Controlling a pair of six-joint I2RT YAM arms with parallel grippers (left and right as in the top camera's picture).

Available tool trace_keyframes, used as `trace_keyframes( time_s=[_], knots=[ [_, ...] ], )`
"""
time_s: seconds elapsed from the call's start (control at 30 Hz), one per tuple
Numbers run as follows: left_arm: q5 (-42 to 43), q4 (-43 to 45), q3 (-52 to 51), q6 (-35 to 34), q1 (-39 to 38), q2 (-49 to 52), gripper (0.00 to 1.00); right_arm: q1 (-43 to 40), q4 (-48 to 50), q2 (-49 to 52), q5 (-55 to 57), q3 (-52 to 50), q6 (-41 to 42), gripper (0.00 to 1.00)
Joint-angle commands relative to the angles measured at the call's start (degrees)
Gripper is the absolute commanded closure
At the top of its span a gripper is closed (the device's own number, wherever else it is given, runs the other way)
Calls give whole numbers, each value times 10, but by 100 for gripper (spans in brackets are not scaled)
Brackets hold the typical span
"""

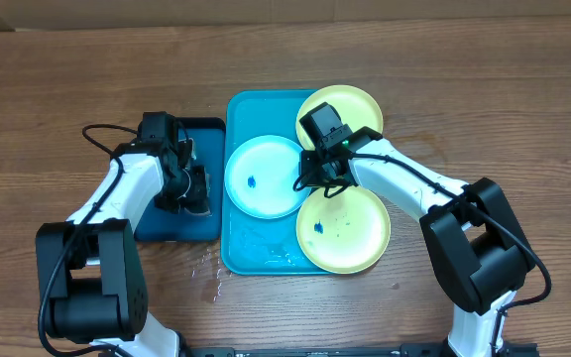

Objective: Clean dirty plates on tray and stack at the side
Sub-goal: 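Dip and rub the held sponge in the black tray's water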

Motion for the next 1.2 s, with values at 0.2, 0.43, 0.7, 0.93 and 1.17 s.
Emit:
trace_keyframes(
  time_s=[0.2, 0.43, 0.7, 0.93, 1.17],
  knots=[
    [-4, 10, -4, -8, -2, -5, 94, -2, 2, 3, -3, 7, 0, 96],
    [-4, 11, -4, -8, -2, 2, 75, -2, 2, 3, -3, 7, 0, 96],
    [-4, 12, -3, -8, -2, 2, 79, -2, 2, 3, -3, 7, 0, 96],
    [1, 1, 9, -8, -2, 2, 76, -2, 2, 3, -3, 7, 0, 96],
    [0, -29, 41, -8, -1, 2, 74, -2, 2, 3, -3, 7, 0, 95]
  ],
)
